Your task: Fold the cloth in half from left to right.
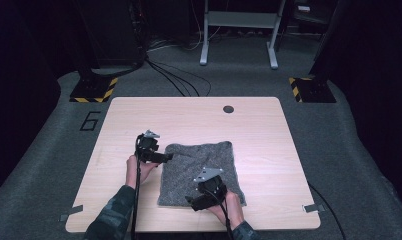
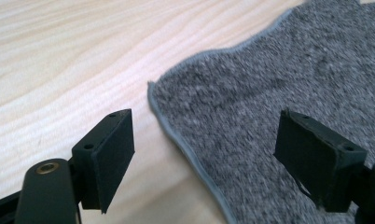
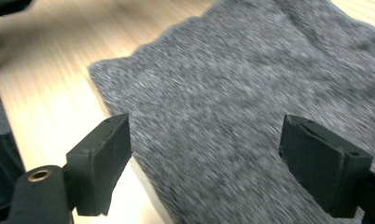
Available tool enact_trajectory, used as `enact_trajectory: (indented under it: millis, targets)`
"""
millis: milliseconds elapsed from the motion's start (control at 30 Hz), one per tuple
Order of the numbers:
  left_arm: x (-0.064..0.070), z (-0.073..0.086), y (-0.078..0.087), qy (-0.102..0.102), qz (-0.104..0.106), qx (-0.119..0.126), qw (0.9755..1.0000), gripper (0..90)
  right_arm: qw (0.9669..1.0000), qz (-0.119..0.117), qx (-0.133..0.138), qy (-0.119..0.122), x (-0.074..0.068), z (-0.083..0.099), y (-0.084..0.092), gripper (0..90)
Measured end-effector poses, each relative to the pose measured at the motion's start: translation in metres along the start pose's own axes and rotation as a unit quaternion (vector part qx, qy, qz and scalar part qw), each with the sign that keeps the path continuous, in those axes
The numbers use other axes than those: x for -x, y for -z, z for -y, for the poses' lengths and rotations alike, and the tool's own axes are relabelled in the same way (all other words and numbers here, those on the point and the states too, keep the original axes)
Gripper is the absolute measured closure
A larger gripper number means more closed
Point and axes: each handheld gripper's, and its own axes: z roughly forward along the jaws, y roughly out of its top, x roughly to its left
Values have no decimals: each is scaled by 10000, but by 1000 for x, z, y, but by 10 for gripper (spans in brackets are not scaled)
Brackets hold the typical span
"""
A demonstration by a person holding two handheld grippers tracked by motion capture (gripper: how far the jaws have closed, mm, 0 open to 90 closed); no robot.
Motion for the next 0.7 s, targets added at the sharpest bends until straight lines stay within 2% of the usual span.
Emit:
enact_trajectory:
  millis: [33, 233, 267, 333, 400, 433, 533, 700]
  targets:
    - [-1, -2, -2, 30, 35, -16, 10000, 196, 10000, -29, -27, 38, -3, -2, -1, 175]
    - [-6, -8, -15, 33, -55, -84, 9999, 207, 9993, -240, -138, 241, -21, -12, -13, 202]
    - [-8, -9, -17, 85, -44, -116, 9999, 209, 9994, -238, -78, 232, -24, -13, -16, 211]
    - [-9, -9, -18, 80, -54, -108, 9999, 213, 9986, -329, -130, 399, -29, -16, -22, 220]
    - [-12, -10, -21, 98, -83, -136, 9998, 217, 9986, -344, -161, 378, -32, -17, -25, 230]
    - [-14, -12, -23, 153, -69, -158, 9997, 218, 9983, -375, -144, 415, -38, -20, -32, 243]
    - [-15, -13, -26, 116, -99, -164, 9997, 233, 9974, -477, -184, 507, -46, -27, -41, 293]
    - [-14, -12, -34, 166, -155, -210, 9995, 243, 9963, -452, -218, 696, -59, -34, -55, 360]
